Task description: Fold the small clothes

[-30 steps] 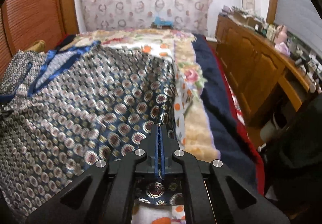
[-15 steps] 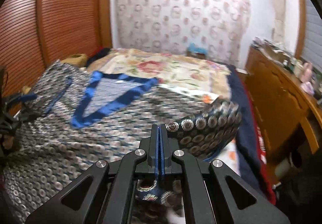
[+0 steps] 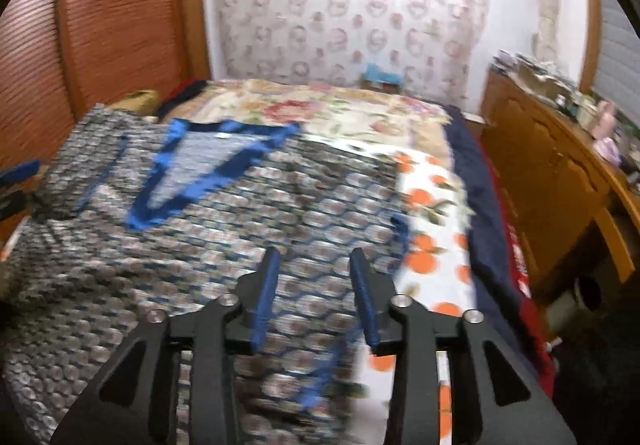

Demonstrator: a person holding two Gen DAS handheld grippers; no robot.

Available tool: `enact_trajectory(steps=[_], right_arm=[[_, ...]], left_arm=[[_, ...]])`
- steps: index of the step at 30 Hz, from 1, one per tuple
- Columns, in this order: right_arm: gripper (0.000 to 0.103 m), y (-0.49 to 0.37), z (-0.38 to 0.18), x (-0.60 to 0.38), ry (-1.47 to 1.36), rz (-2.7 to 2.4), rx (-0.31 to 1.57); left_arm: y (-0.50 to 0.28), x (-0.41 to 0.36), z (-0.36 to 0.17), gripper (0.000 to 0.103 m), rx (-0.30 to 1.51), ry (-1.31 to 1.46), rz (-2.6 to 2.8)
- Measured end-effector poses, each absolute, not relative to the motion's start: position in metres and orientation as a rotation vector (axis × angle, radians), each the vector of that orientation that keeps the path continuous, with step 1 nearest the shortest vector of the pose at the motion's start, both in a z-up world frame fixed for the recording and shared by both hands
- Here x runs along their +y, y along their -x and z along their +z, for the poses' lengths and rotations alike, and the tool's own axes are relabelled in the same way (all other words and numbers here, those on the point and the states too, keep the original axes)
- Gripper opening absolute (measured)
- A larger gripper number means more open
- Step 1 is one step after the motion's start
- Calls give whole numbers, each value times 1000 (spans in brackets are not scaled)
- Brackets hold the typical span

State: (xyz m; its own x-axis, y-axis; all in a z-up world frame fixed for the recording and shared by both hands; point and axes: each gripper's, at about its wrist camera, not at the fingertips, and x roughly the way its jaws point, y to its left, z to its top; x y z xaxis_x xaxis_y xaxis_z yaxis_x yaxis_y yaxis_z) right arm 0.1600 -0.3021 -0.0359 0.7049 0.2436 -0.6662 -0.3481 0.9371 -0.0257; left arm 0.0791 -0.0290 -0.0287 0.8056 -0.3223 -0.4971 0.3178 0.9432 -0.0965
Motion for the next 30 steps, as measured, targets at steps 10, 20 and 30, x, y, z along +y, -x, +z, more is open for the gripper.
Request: enact_trajectory(steps=[10,20,30], right_arm=[[34,-200,-76,-336,29,271,874],[0,-209,-44,-290,124,392,765],[25,-212,-37,-245,192,497,764]], left_arm=[[-75,-36,-30,91,557,18,-365],[-76,-23,-33,91,569,43,-330],[-82,7,-34,91,583,76,-287]])
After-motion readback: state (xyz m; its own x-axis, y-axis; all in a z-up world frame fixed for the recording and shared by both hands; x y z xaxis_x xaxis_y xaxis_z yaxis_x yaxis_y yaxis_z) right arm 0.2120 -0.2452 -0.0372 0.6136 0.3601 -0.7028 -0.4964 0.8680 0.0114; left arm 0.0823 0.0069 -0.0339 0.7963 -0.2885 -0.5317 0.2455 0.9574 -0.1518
